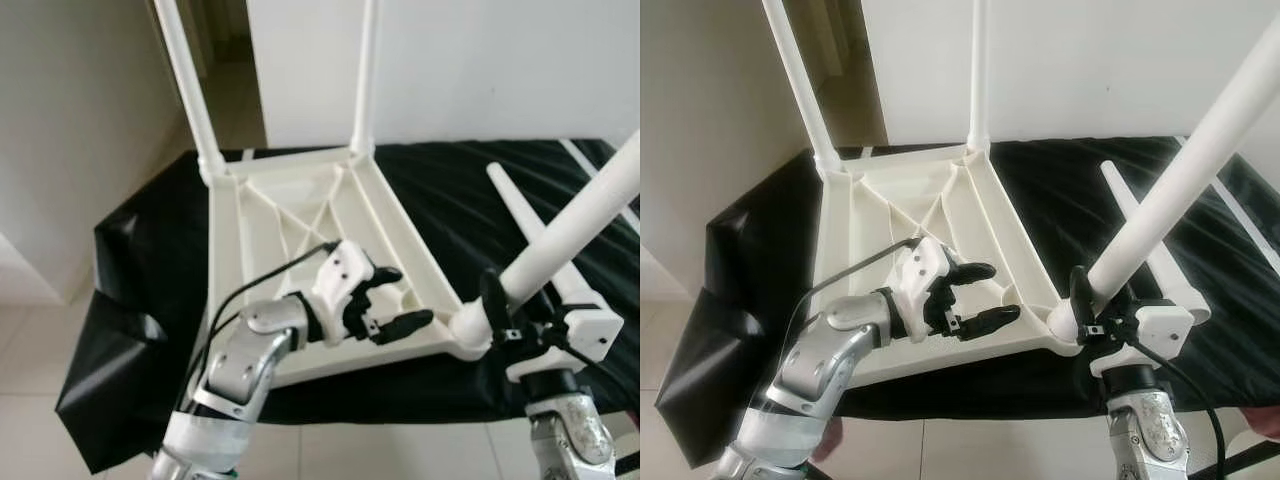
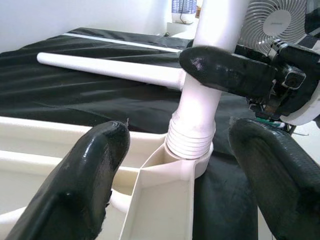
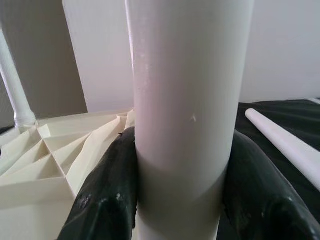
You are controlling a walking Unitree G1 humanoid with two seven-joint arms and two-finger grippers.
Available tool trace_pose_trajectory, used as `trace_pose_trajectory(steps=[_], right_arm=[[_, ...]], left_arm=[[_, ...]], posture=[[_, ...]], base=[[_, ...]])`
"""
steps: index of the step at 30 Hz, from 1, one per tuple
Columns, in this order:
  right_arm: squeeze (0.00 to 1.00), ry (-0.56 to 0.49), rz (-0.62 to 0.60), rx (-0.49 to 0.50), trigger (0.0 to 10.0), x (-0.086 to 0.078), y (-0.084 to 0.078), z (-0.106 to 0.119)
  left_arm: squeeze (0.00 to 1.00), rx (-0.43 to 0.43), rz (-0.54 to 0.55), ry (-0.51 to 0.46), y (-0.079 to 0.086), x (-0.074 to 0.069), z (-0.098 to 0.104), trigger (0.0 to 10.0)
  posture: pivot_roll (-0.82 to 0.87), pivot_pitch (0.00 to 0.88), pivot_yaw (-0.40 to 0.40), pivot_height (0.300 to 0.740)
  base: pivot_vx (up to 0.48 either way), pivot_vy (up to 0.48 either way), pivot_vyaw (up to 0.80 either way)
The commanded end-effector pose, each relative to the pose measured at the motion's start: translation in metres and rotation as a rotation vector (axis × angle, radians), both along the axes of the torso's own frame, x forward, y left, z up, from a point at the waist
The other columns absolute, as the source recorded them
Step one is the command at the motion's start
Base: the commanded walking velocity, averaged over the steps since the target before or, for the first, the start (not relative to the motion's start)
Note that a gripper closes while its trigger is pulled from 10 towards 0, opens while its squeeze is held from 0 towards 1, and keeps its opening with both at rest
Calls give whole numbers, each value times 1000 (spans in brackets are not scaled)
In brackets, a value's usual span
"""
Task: Building children table
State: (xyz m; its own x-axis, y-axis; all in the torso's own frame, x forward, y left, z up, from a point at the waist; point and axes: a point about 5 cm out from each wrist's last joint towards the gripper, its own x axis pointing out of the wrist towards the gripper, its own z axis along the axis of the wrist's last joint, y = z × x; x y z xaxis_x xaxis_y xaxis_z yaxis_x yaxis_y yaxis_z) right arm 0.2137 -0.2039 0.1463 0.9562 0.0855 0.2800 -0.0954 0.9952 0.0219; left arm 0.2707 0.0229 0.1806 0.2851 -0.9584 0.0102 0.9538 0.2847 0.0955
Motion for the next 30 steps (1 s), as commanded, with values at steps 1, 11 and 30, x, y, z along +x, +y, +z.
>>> trace_pose_trajectory(steps=[1,11,30], right_arm=[[0,170,24,-33,10000,2,3,-27],[0,219,178,-303,10000,7,15,-31],[0,209,80,36,10000,-4,-5,-44]], left_arm=[[0,6,27,-6,1,1,2,10000],[0,0,37,-11,1,2,4,10000],[0,-8,43,-14,1,2,5,10000]], posture=[[-28,0,52,740],[-19,0,40,740],[-22,0,33,740]], base=[[0,0,0],[0,0,0],[0,0,0]])
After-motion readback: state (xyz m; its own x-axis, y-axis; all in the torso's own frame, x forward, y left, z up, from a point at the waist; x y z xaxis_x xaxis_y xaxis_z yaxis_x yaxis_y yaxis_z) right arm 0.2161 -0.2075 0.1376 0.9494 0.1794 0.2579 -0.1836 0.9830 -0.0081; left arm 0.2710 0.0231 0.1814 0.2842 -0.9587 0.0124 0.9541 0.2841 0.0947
